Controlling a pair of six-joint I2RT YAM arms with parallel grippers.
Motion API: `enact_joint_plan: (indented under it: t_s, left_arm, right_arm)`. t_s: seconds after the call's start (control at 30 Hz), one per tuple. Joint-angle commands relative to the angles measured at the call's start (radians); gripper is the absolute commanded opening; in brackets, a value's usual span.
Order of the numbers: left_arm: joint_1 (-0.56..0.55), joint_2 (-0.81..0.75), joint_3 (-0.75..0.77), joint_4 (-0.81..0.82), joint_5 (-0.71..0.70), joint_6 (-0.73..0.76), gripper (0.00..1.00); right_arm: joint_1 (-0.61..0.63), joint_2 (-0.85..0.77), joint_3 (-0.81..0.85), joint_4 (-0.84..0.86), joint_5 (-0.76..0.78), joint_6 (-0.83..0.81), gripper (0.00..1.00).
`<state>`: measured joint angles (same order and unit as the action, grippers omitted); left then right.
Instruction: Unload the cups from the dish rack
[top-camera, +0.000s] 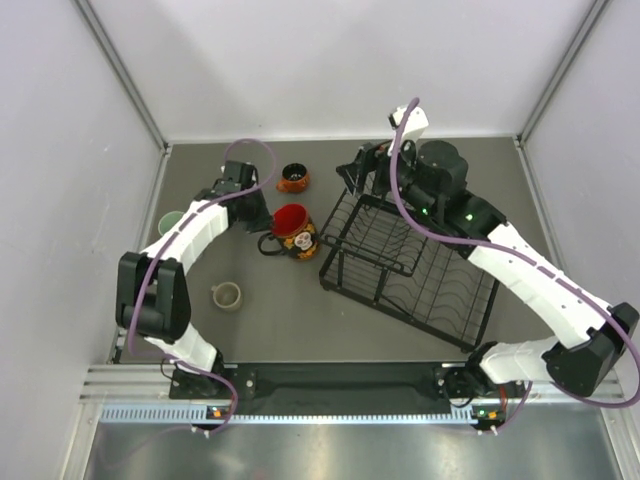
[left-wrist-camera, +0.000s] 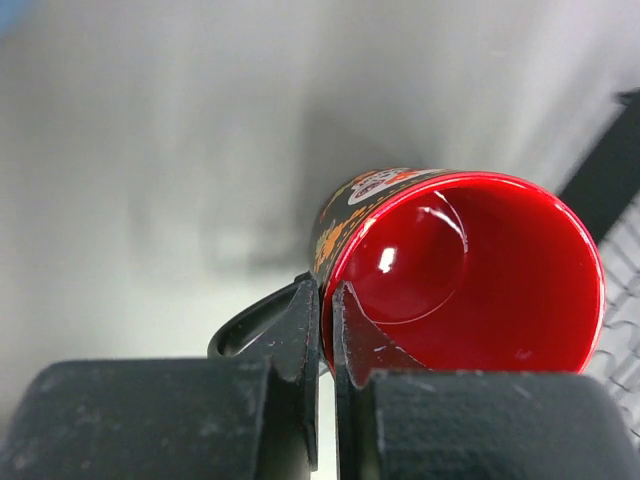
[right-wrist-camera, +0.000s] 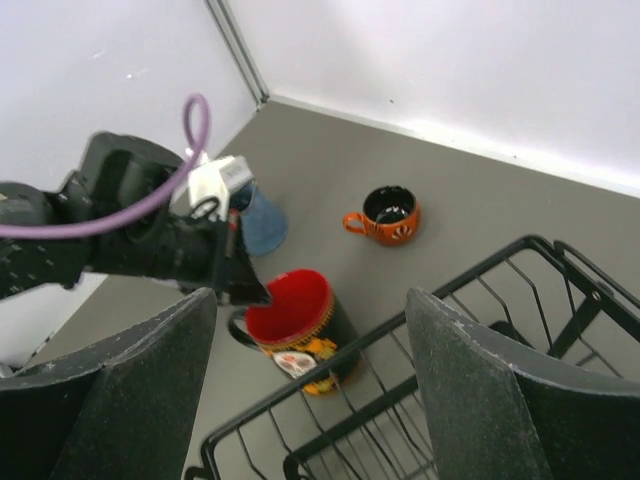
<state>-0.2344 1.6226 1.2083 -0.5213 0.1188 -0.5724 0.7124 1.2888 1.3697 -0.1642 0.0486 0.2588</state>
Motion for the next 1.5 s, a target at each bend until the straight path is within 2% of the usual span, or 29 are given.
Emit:
enact_joint_plan:
  t_s: [0.0,0.17,0.3,0.5,0.9,1.03,1.13,1.27,1.37,1.4,1.43,1.47]
  left_arm:
    - [0.032,-0.121,0.092,-0.052,-0.080,0.020,0.00]
    - [0.035,-0.130,0.165,-0.123,-0.157,0.046,0.00]
    - [0.035,-0.139,0.171,-0.118,-0.186,0.069,0.00]
    - [0.035,-0.141,0.126,-0.025,-0.168,0.075,0.00]
    - [0.027,-0.061,0.070,0.043,-0.130,0.062,0.00]
    - [0.012,-0.043,0.047,0.066,-0.123,0.055,0.00]
    - [-0.002,-0.026,0.045,0.067,-0.125,0.059,0.00]
    - [-0.008,-0.030,0.045,0.061,-0.130,0.065,0.00]
    - [-0.009,-0.049,0.054,0.049,-0.123,0.071,0.20]
    - [-0.008,-0.053,0.062,0.043,-0.123,0.074,0.28]
    - [-0.009,-0.058,0.082,0.023,-0.123,0.075,0.40]
    - [-0.009,-0.070,0.094,0.017,-0.095,0.077,0.46]
  right_arm:
    - [-0.016,-0.046,-0.006,0.051,0.007,0.011,0.77]
    - [-0.022,-0.062,-0.020,0.051,0.014,0.002,0.77]
    - [-0.031,-0.072,-0.027,0.051,0.020,-0.001,0.77]
    - [-0.042,-0.080,-0.044,0.048,0.039,-0.010,0.77]
    - [-0.054,-0.131,-0.119,0.017,0.077,-0.030,0.79]
    - [-0.053,-0.167,-0.138,-0.006,0.085,-0.027,0.88]
    - [-0.054,-0.189,-0.127,-0.043,0.094,-0.024,1.00]
    - [-0.053,-0.221,-0.118,-0.057,0.091,-0.016,1.00]
    - [-0.051,-0.227,-0.106,-0.087,0.091,-0.010,1.00]
    - [-0.054,-0.229,-0.104,-0.098,0.096,-0.009,1.00]
    - [-0.053,-0.232,-0.101,-0.107,0.099,-0.009,1.00]
    - [-0.053,-0.238,-0.100,-0.112,0.103,-0.010,1.00]
